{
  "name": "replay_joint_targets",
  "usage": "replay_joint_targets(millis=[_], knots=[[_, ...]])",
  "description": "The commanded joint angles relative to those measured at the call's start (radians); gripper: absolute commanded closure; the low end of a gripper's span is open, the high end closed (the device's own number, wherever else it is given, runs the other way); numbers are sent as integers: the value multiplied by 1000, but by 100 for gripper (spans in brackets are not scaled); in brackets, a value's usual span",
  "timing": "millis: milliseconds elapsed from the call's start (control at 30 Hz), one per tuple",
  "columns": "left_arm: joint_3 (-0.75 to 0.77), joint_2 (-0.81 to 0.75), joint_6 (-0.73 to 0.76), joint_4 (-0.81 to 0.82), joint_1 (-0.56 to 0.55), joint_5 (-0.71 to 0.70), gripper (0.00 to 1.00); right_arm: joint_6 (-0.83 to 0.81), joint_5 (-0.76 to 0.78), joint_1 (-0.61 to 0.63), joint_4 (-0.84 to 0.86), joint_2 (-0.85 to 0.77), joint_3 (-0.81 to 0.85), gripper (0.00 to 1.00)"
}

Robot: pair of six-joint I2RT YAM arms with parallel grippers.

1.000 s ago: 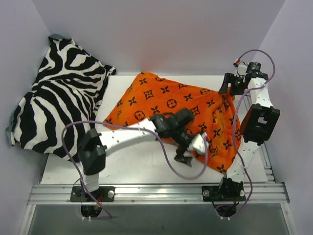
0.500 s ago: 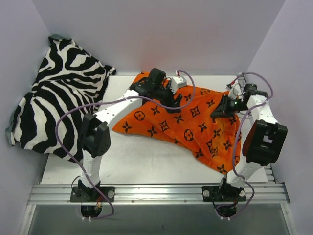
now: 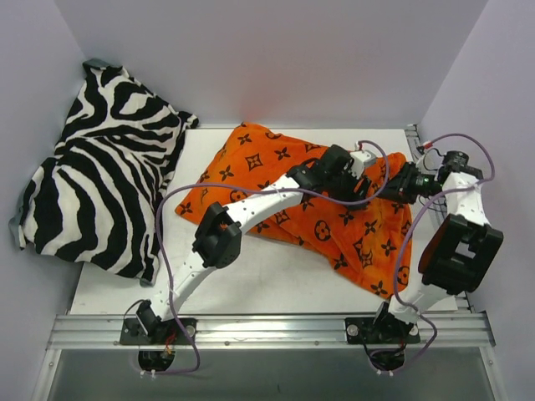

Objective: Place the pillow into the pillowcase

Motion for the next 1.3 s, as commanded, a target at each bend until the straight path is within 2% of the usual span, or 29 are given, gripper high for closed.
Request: replay_joint_targets(millis=[0,100,133,200,333,400,433,467,500,533,567,667,700,733,833,867,900,933,967,1000,1033,1100,1133,1200,1267], knots=[[63,16,-23,51,-18,-160,30,-61,-74,-38,-142,-111,31,87],[54,25,-3,56,-22,-252,36,-197,-1,-41,-249,-109,4,89],[56,28,5,53,-22,-269,40,-209,13,-41,-252,-111,-13,89],[57,36,25,47,-22,-306,43,-233,35,-21,-254,-97,-54,90],[76,60,31,27,-22,-265,43,-229,85,25,-183,-65,-117,90],[79,76,10,27,-18,-197,49,-218,122,51,-114,-42,-137,91],[76,77,2,47,-13,-91,55,-209,148,59,-93,-34,-152,91],[71,79,-4,65,-7,-17,78,-203,182,62,-71,-21,-165,91],[59,76,-35,93,-3,54,85,-187,206,69,-13,-16,-177,92],[44,70,-58,173,11,196,93,-177,220,74,10,-8,-185,92],[31,50,-81,217,14,234,100,-167,223,82,24,7,-185,92],[-42,-16,-167,421,14,367,100,-125,213,117,81,29,-168,92],[-59,-30,-213,451,11,386,100,-109,203,126,114,33,-160,92],[-70,-41,-239,549,7,403,100,-94,190,150,130,36,-153,92],[-52,-38,-311,578,-19,440,100,-28,79,163,182,49,-127,89],[-47,-21,-323,571,-21,443,94,-22,49,155,182,41,-122,88],[-44,-13,-328,564,-15,443,79,-29,20,142,167,29,-131,84],[-35,-6,-333,535,-9,443,56,-47,-10,126,150,12,-137,81],[-38,-3,-339,526,-1,441,48,-80,-19,76,123,-26,-142,78],[-50,-10,-345,515,26,421,40,-135,-18,48,60,-43,-142,67],[-67,-24,-336,490,42,414,31,-175,-4,18,15,-59,-134,62],[-131,-87,-264,469,86,404,28,-274,102,-35,-162,-82,-102,53],[-147,-116,-218,364,135,365,27,-340,163,-38,-204,-91,-85,53],[-231,-214,-88,271,186,332,26,-347,312,-40,-238,-131,-103,53],[-327,-335,24,162,278,256,25,-341,349,-30,-247,-154,-128,51]])
